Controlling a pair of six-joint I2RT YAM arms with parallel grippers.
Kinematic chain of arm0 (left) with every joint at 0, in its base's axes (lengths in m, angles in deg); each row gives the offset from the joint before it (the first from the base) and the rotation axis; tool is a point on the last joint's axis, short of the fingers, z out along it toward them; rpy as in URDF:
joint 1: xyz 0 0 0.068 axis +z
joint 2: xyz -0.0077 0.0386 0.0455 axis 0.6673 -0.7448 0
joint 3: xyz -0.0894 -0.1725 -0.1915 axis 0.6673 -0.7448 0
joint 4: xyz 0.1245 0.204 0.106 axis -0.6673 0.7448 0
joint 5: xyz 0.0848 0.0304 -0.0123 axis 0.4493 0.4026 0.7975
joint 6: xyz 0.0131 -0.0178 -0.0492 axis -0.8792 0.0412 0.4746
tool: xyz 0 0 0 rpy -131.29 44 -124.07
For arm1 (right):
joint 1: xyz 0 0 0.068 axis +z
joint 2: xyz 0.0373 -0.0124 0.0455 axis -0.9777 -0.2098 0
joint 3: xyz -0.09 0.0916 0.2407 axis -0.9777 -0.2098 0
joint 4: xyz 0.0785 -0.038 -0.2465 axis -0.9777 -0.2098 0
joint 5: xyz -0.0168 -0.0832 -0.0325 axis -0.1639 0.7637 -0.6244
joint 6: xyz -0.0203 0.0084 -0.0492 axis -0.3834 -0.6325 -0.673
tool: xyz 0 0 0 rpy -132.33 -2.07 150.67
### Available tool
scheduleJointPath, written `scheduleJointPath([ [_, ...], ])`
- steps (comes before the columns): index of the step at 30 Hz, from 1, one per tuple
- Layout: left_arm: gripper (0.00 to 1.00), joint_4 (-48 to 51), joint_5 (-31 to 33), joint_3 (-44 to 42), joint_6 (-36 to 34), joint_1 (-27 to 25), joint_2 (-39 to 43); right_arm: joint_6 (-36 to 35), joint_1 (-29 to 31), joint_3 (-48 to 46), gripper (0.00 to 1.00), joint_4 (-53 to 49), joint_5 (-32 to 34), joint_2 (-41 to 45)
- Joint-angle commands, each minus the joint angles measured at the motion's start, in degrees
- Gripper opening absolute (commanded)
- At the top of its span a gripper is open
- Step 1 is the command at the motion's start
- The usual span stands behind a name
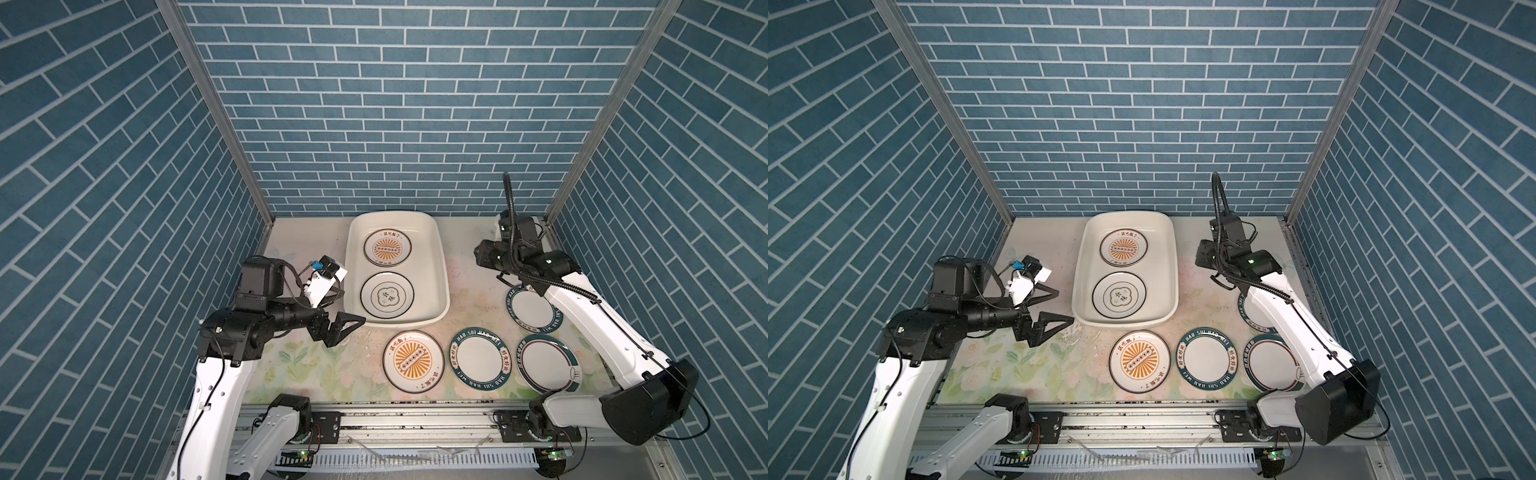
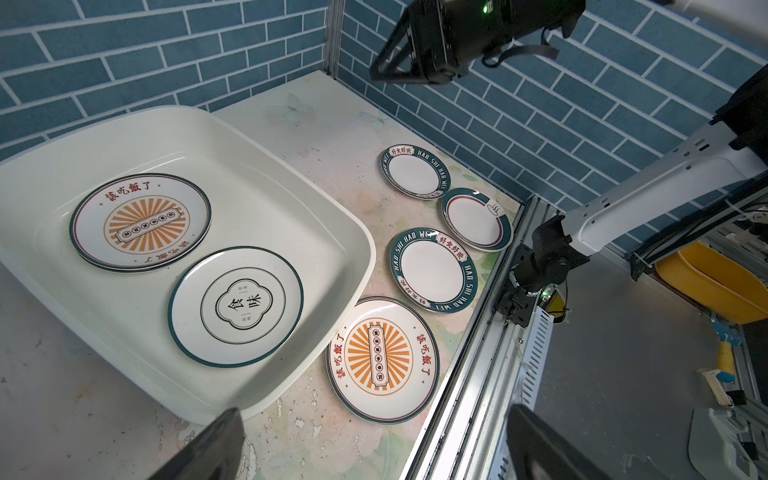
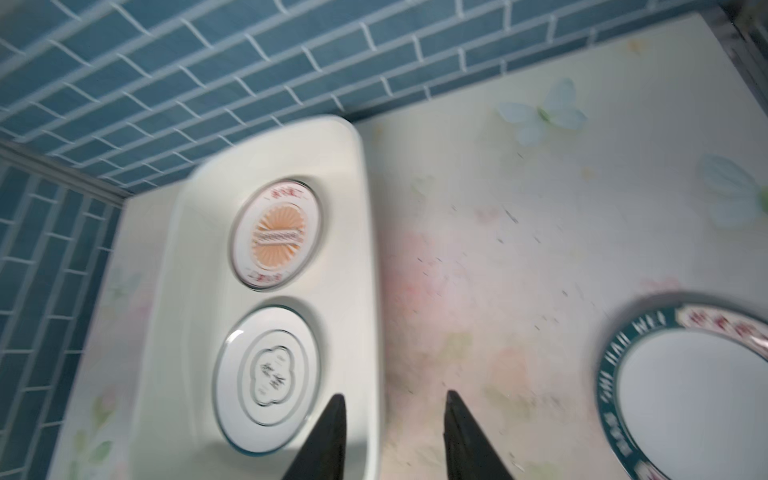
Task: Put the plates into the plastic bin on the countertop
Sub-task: 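Move the right gripper toward the green-rimmed HAO SHI HAO WEI plate nearest it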
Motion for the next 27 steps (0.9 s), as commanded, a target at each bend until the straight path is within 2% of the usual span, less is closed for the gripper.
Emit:
scheduleJointPath([
  [1,1.00,1.90,-1.02,0.96,-0.84,0.32,0.70,4.43,-5.02,-9.46,0.39,-1.32,1.13,5.77],
  [4,0.99,1.44,-0.87,0.16,-0.20,0.32,1.23,6.11,-7.97,-15.53,0.40,0.04,4.39,10.63],
  [7,1.00,1.56,-0.26,-0.36,0.13,0.32,1.58,6.23,-11.48,-17.70,0.40,-1.10,6.58,12.83],
  [13,0.99,2.69,0.65,-0.59,-1.53,0.32,1.30,4.67,-16.69,-21.80,0.43,-1.24,4.91,16.49],
  [18,1.00,3.19,0.25,-0.35,-1.42,0.32,0.88,5.81,-20.17,-24.03,0.45,-1.11,3.44,15.48],
  [27,1.00,-0.31,-1.64,-2.86,0.43,0.29,2.56,5.79,-23.90,-24.98,0.46,-2.33,5.31,11.57],
])
